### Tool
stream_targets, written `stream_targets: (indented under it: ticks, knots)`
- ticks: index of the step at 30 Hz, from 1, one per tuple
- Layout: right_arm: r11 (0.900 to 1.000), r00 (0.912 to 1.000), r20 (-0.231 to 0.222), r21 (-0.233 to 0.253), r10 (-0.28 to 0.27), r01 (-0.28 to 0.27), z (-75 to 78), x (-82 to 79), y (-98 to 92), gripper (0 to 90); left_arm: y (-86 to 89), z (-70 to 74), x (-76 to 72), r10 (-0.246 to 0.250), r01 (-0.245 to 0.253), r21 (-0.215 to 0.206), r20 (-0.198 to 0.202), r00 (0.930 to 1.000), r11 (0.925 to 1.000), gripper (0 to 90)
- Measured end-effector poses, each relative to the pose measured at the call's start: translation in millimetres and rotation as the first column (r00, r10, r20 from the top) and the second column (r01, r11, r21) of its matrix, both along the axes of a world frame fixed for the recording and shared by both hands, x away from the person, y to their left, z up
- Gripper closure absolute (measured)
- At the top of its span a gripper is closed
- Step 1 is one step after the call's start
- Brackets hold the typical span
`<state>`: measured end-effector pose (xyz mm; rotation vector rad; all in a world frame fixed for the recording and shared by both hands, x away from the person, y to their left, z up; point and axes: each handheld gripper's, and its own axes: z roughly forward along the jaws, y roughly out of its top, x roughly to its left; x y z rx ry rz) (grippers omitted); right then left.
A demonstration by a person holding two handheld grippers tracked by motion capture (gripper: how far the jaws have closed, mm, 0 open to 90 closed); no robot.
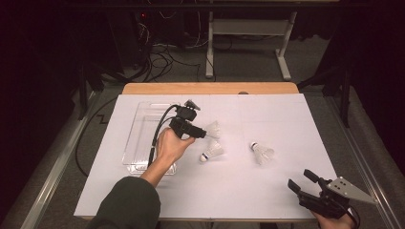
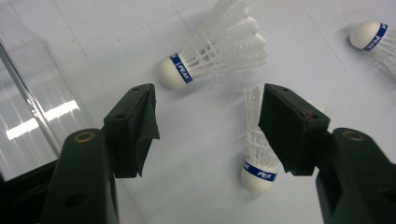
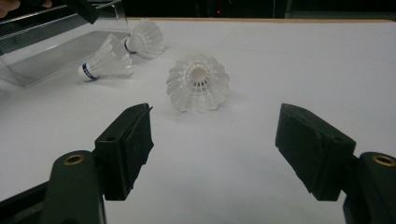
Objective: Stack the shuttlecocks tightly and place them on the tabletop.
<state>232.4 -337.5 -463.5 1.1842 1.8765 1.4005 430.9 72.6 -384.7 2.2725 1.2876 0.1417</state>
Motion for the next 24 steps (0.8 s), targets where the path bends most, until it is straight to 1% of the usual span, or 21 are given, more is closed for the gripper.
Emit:
stream_targets:
  ticks: [8, 12, 14, 17, 21, 24]
  knots:
    - [1.0, 1.0, 0.004, 0.003, 0.0, 0.0, 0.2, -0.3, -0.8, 27.9, 0.1, -0.7, -3.6, -0.006, 0.006, -0.008, 0.002, 1.0, 1.0, 38.0]
    - [1.0, 1.0, 0.004, 0.005, -0.002, 0.002, 0.3, -0.7, -1.8, 28.0, -0.1, 2.8, -7.3, -0.011, 0.011, -0.015, 0.011, 0.9999, 0.9998, 38.4]
    - [1.0, 1.0, 0.004, 0.002, -0.001, 0.001, 0.3, -0.6, -1.2, 28.0, -1.1, 3.0, -9.1, -0.014, 0.014, -0.001, 0.014, 0.9998, 0.9999, 38.5]
    - [1.0, 1.0, 0.005, 0.002, 0.001, -0.001, 0.4, -0.9, -0.5, 28.0, -0.9, 1.8, -11.4, -0.017, 0.017, 0.003, 0.009, 0.9998, 0.9999, 38.6]
    - [1.0, 1.0, 0.005, 0.003, 0.001, -0.002, 0.4, -0.6, -0.7, 27.9, 1.0, 2.8, -15.6, -0.018, 0.018, -0.008, 0.016, 0.9997, 0.9998, 38.8]
    - [1.0, 1.0, 0.004, -0.001, 0.002, -0.002, 0.4, -0.8, -0.5, 28.0, 2.3, 3.1, -17.9, -0.018, 0.019, -0.003, 0.014, 0.9997, 0.9998, 38.8]
